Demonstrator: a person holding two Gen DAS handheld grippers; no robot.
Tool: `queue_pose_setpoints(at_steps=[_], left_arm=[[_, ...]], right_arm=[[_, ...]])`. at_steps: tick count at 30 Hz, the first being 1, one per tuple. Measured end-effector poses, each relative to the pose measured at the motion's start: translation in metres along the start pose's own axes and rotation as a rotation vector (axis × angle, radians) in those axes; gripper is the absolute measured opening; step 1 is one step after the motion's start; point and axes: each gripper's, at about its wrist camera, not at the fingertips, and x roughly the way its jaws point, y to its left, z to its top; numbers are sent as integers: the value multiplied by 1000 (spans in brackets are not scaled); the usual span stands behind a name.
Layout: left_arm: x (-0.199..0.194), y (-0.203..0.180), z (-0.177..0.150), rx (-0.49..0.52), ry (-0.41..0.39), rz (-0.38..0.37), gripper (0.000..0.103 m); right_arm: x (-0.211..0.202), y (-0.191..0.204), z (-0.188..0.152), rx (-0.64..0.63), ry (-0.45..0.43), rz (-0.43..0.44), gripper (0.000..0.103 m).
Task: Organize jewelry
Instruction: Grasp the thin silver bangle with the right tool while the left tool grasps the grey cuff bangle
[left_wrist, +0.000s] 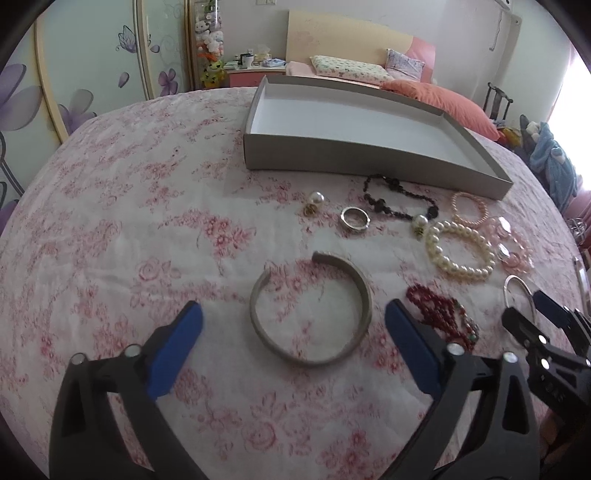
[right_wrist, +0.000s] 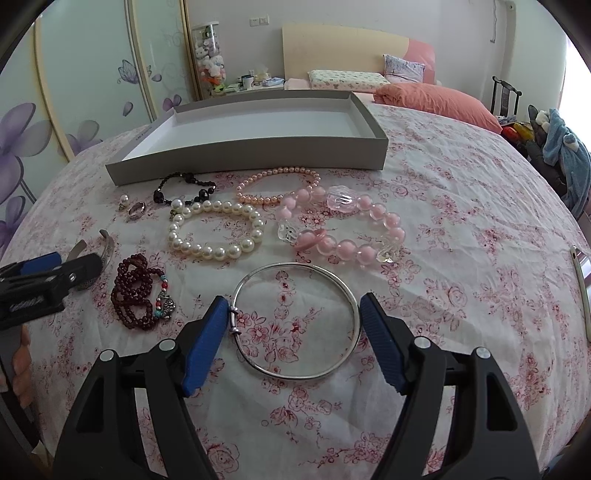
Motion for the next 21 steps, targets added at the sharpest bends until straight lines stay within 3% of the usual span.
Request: queue_pose_setpoints(at_steps=[3,13,14,21], left_arm=[[2,-4,4,13,-6,21,83],[0,-13,1,24,-15,33,71],[-1,-14,1,26,-19,34,66],[-3,-12,0,16,-37,12,65]], right_arm=[[0,0,0,3,-1,3,73],[0,1,0,-8,1,-7,73],[0,2,0,-9,1,-7,73],[-1,1,-1,-5,-1,1,73]])
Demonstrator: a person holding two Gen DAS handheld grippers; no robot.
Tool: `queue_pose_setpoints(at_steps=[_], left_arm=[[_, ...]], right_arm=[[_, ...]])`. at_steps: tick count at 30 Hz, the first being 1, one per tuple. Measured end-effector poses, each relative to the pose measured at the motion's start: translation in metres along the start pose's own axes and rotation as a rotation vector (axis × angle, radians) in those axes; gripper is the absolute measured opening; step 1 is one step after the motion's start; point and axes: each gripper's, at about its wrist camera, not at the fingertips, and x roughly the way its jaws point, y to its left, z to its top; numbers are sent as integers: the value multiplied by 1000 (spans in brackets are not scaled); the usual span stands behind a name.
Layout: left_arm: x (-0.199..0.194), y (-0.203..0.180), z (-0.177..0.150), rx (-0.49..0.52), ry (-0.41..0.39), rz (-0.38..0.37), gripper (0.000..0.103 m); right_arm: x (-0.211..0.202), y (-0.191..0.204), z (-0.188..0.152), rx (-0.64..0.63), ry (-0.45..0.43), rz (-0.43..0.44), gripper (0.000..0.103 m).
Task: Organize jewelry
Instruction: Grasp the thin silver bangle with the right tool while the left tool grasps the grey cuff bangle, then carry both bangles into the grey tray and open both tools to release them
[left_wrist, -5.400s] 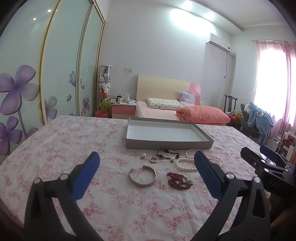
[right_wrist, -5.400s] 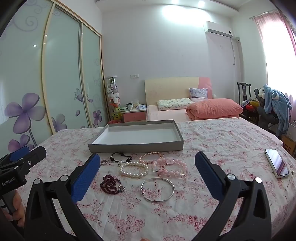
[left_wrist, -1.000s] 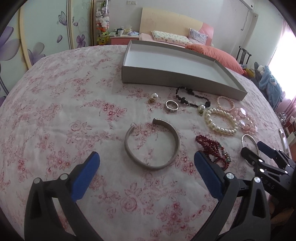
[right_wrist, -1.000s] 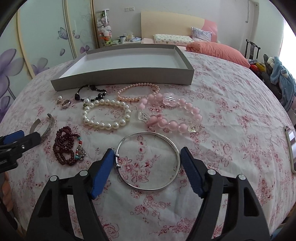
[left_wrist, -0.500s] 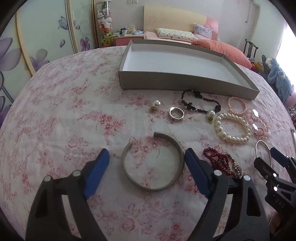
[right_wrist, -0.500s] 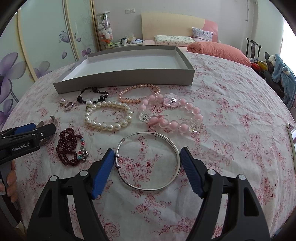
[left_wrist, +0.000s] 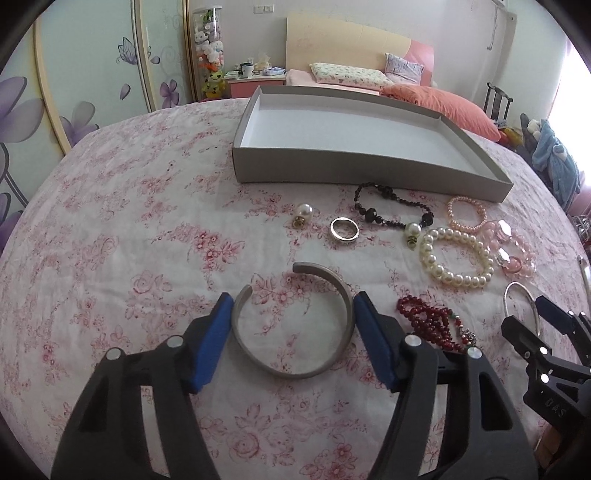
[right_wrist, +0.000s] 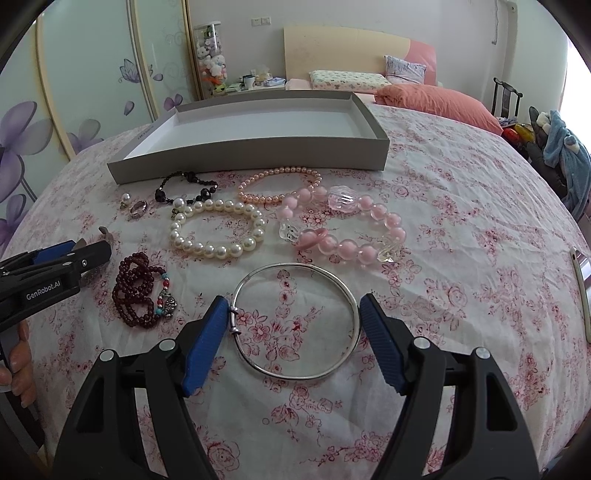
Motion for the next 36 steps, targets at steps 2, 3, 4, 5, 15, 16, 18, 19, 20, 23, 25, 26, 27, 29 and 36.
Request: queue_pose_setpoints(at_steps=[2,3,4,5,15,16,18,19,20,23,25,26,27,29,36], left_arm=[[-1,2,0,-6,-1,-10,65],[-2,3,-1,-8,-1,-12,65],[-3,3,-1,-9,-3,-13,65],[-3,3,-2,-10,-4,-13,65],[-14,5,-3,-9,-40,-7,65],[-14,5,-3,-10,-39,-10,65],[-15,5,-4,-10,-39,-8,65],[-15,5,-4,-10,-39,-10,65],[-15,6,-3,-9,-38,-11,65],[-16,6,-3,-8,-42,-12,65],[-17,6,-3,-8,-47,-12,65],[-18,6,-3,-8,-50,-15,65],[-19,6,-2,-8,-54,-16,65],[-21,6,-1,-9,-62,-19,65],[-38,3,8,-2,-119,-32,65]], right_arm=[[-2,-1,0,2,-6,4,73],[-3,0,-1,3,-10,5,73],[-5,0,0,3,-16,6,73],[-6,0,0,3,-21,8,73],[-15,0,3,3,-53,16,73],[-15,0,3,2,-53,18,73],[-15,0,3,2,-52,18,73],[-15,0,3,2,-52,18,73],[-15,0,3,3,-52,19,73],[-16,0,3,5,-56,20,73],[-18,0,4,6,-62,21,73],[-18,0,4,6,-65,22,73],[-19,0,5,7,-70,23,73],[-22,-1,6,11,-81,27,73],[-35,-3,17,19,-152,51,73]])
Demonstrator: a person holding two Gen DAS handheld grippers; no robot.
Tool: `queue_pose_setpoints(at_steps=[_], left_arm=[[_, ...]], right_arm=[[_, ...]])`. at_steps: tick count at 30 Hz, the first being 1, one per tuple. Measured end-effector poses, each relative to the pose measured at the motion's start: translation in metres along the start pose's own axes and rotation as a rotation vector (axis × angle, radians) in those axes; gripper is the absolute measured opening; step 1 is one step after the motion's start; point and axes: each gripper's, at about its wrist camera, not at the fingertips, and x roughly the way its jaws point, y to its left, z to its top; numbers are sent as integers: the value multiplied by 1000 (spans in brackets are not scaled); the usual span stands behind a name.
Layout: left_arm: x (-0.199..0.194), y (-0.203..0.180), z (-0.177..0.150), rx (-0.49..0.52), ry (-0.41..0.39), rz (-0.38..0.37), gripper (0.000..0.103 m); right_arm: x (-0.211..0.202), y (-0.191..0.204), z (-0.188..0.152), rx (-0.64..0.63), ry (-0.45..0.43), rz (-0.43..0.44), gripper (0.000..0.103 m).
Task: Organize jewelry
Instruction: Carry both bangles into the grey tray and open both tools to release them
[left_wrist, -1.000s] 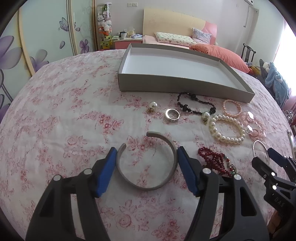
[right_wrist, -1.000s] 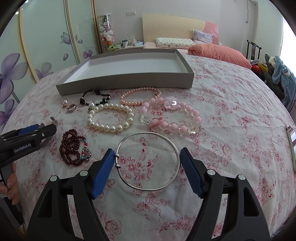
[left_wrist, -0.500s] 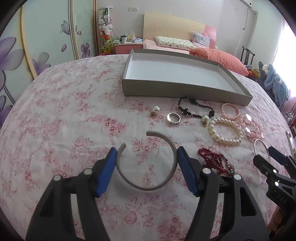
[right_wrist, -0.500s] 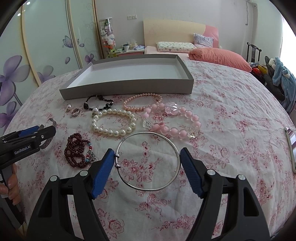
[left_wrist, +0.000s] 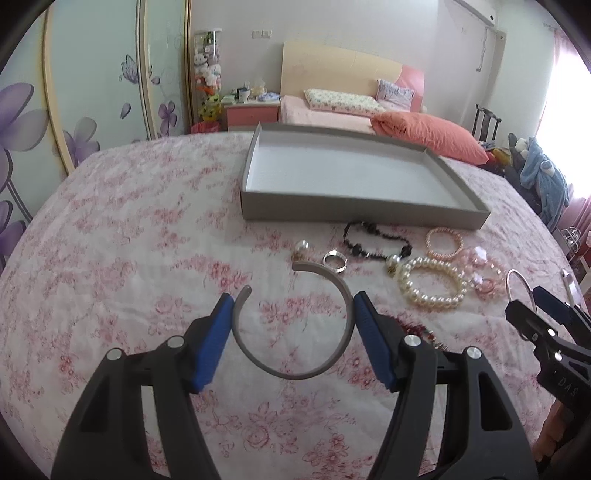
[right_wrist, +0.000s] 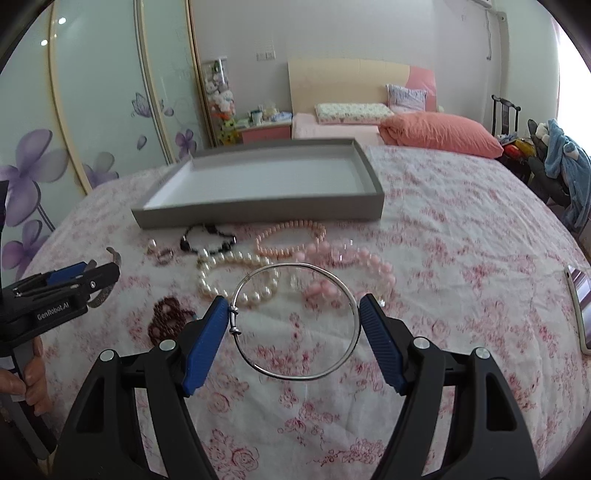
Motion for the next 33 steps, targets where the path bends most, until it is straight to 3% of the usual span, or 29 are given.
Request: queue_pose_setpoints(at_steps=[19,33], left_arm=[[-35,-13,53,51,-220,9,65],[-2,-27,105,90,-300,-12,65]], right_arm=[[-30,0,71,-27,-275,-19,73],[6,0,117,-34,-342,-41,73]])
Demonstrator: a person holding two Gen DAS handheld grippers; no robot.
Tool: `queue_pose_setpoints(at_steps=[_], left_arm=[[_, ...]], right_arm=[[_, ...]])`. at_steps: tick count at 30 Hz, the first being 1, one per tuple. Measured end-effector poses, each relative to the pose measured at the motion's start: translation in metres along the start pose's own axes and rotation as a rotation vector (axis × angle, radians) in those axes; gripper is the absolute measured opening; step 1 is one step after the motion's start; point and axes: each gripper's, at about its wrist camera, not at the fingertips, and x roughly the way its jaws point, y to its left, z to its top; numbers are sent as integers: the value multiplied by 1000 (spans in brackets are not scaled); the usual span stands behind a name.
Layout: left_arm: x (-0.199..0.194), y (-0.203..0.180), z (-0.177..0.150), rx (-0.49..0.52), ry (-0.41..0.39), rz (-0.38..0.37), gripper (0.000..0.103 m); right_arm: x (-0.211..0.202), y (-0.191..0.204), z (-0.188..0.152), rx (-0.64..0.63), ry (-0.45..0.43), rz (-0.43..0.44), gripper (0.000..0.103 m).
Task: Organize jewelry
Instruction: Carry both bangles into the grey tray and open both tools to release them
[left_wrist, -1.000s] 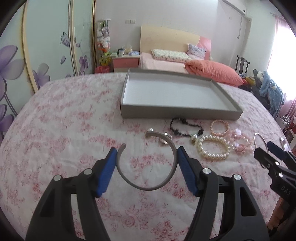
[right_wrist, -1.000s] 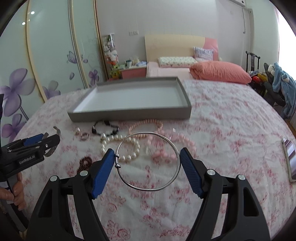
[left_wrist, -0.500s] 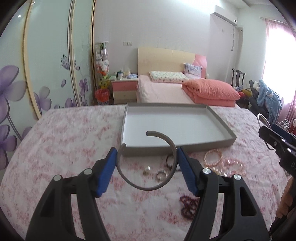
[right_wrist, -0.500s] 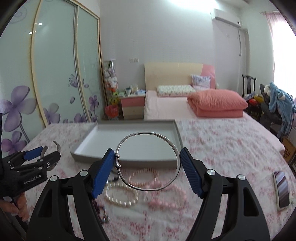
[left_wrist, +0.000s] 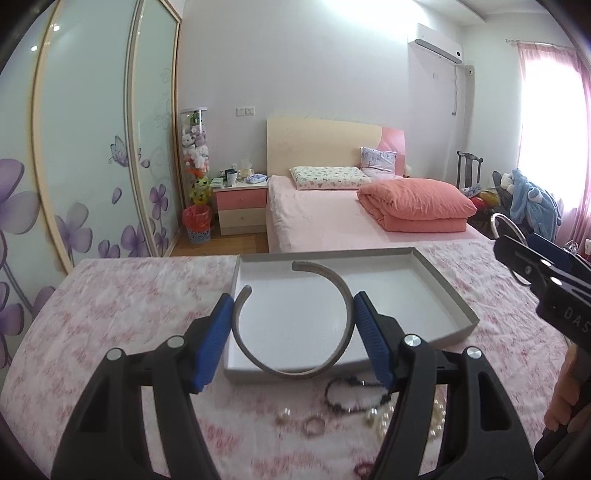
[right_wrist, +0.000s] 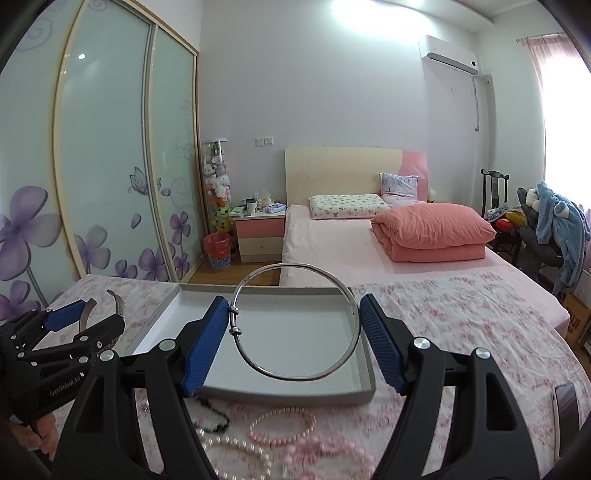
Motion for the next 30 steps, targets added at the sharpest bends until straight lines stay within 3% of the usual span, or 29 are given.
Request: queue_pose_setpoints(at_steps=[9,16,30], left_arm=[[58,-3,11,9,25,-25,65],[101,2,12,2,91,-37,65],[140,11,4,-40,185,-57,65]], right_arm=[[62,3,0,-13,47,-30,73],[104,2,-8,-1,144,-31,73],[138,1,-20,49,298,1,74]])
